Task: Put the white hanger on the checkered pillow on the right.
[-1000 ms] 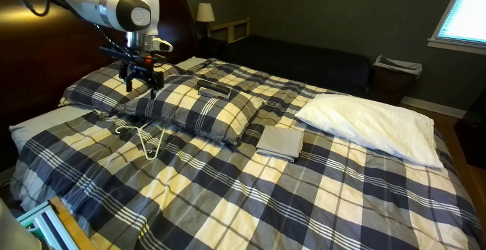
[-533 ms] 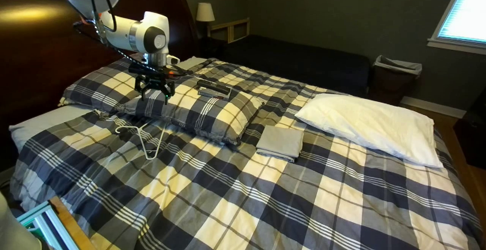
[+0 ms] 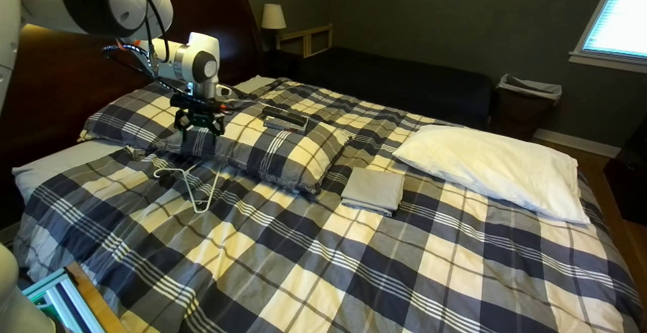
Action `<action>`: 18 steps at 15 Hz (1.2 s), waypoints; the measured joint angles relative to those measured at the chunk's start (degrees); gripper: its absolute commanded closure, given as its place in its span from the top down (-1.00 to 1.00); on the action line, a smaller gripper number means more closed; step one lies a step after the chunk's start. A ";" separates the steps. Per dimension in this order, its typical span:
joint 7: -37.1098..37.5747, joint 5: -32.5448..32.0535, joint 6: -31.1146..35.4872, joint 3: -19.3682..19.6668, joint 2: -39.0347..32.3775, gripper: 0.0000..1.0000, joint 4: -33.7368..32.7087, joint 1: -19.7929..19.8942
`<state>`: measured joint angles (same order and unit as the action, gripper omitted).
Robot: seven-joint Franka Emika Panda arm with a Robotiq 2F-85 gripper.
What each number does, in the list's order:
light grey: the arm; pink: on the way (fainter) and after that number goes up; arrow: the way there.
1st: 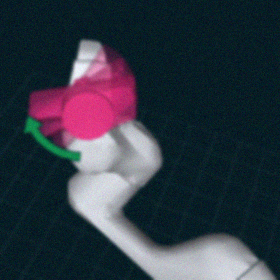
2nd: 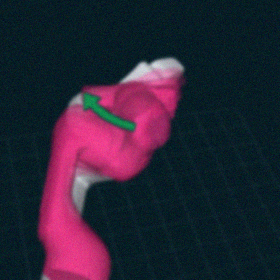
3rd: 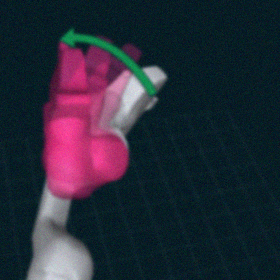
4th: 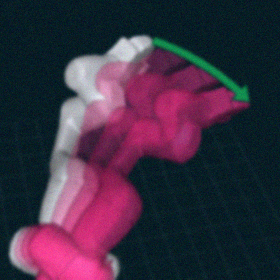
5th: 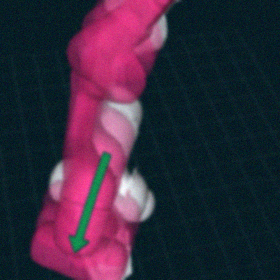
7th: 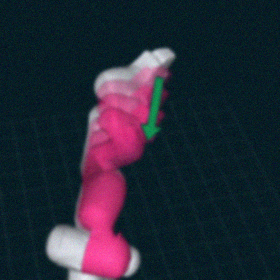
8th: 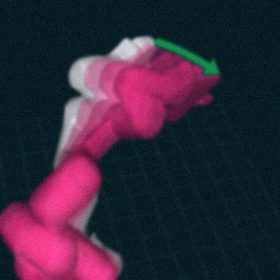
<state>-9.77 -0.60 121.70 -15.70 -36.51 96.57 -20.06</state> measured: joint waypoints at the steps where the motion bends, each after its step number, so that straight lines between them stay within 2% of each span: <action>1: 0.00 0.00 0.24 0.04 -0.03 1.00 -0.08 0.00; 5: -0.11 -2.15 7.40 0.25 -1.35 1.00 2.42 -0.97; 10: 1.47 -5.46 25.23 1.28 -5.01 1.00 10.76 -2.65; 12: 3.00 -5.68 30.95 2.71 -7.39 1.00 11.18 -3.39; 15: 4.36 -5.68 35.48 4.49 -10.16 0.99 10.47 -3.54; 16: 4.77 -5.68 35.79 4.98 -10.88 0.82 9.96 -3.53; 18: 5.27 -5.68 35.79 5.64 -12.03 0.69 8.89 -3.53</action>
<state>-4.50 -6.28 157.49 -10.05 -48.54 105.46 -23.59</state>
